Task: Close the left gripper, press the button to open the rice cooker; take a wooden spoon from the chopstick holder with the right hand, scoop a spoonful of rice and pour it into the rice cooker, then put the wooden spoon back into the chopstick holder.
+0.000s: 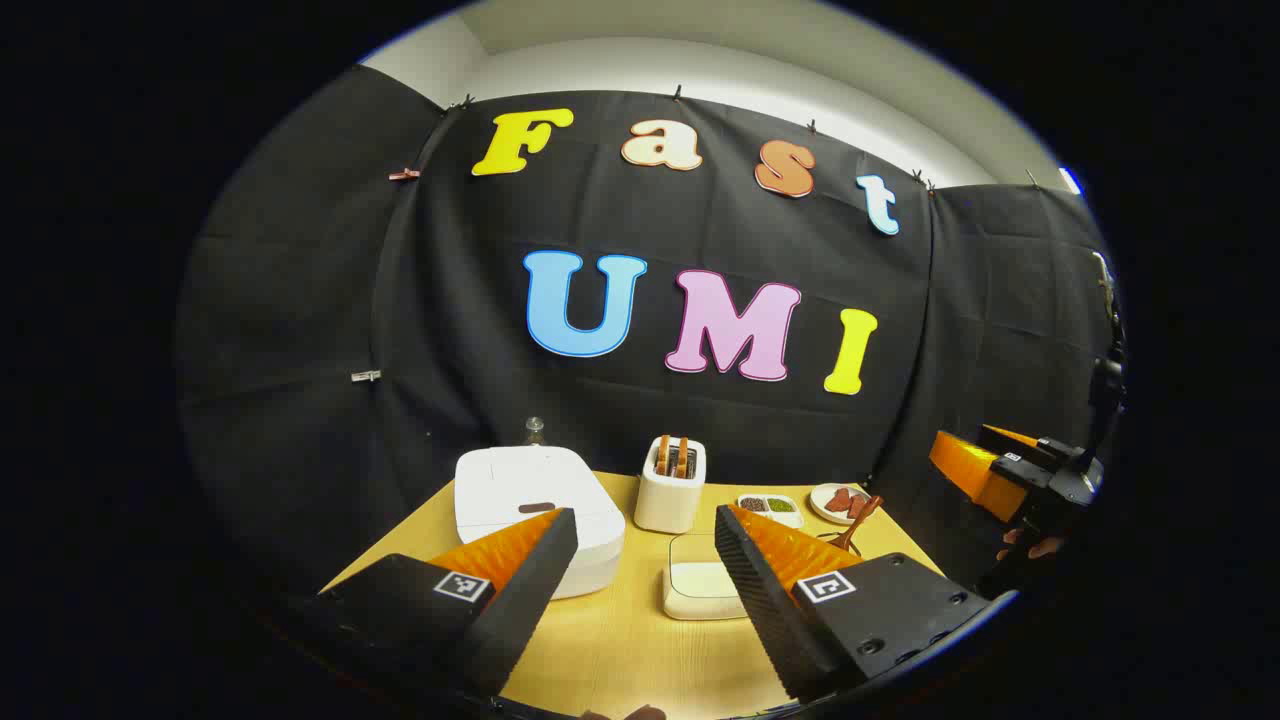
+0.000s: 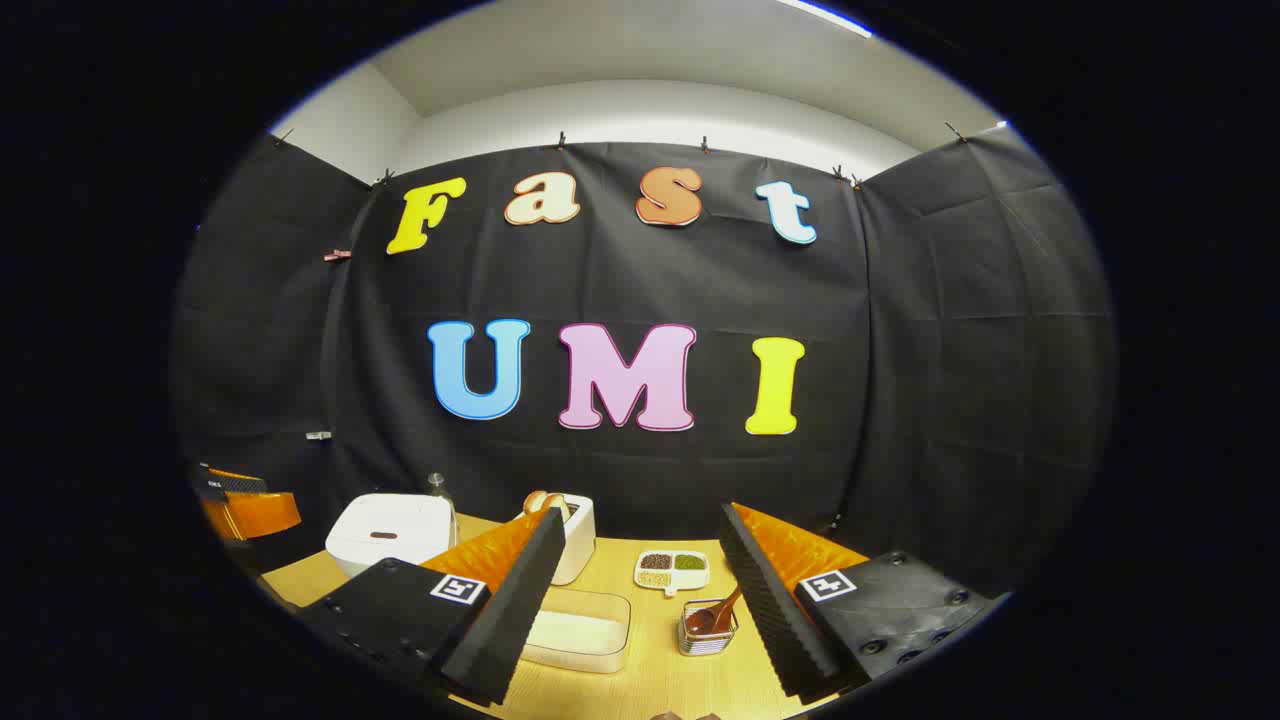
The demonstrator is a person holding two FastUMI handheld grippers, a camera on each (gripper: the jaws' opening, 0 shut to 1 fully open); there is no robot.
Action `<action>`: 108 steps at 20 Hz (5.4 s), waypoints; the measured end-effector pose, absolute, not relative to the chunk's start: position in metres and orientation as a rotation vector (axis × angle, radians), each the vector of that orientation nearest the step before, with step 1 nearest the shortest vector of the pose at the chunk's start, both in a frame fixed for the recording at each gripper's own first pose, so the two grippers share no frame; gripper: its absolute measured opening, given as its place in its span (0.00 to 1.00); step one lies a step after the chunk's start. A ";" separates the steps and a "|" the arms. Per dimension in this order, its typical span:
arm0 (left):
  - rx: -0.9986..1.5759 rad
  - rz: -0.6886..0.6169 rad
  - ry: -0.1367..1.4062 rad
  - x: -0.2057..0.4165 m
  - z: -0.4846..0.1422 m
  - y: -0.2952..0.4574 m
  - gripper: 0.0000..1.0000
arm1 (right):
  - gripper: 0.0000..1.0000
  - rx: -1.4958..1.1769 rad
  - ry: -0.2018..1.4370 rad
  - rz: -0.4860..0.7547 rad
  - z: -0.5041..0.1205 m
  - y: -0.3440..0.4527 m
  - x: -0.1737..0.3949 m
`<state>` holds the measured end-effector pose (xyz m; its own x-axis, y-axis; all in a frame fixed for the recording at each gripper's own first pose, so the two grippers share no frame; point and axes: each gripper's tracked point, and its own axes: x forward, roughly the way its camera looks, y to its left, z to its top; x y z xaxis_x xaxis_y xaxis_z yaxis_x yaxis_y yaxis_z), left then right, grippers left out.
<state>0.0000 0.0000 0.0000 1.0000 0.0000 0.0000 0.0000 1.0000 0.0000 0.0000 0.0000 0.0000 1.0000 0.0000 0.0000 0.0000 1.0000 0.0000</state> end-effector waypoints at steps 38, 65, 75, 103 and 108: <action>-0.011 0.054 0.165 0.169 -0.013 0.105 0.45 | 0.98 0.051 0.129 -0.126 -0.062 -0.076 0.008; -0.176 0.155 0.312 0.253 -0.102 0.164 0.06 | 0.98 0.070 0.268 -0.143 -0.124 -0.105 0.016; -0.174 0.248 -0.040 0.158 0.021 0.128 0.05 | 0.98 0.048 0.240 -0.071 -0.125 -0.112 0.039; 0.014 0.267 0.134 0.049 -0.082 -0.010 0.99 | 0.98 0.201 0.546 -0.007 -0.307 -0.151 0.204; 0.024 0.303 0.198 0.034 -0.106 0.005 0.99 | 0.78 0.321 0.542 -0.012 -0.322 -0.148 0.236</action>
<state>0.0344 0.0046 -0.1064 0.9353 0.2987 -0.1898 -0.2940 0.9543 0.0532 0.2358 -0.1482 -0.3218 0.8580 0.0729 -0.5085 0.0953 0.9501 0.2969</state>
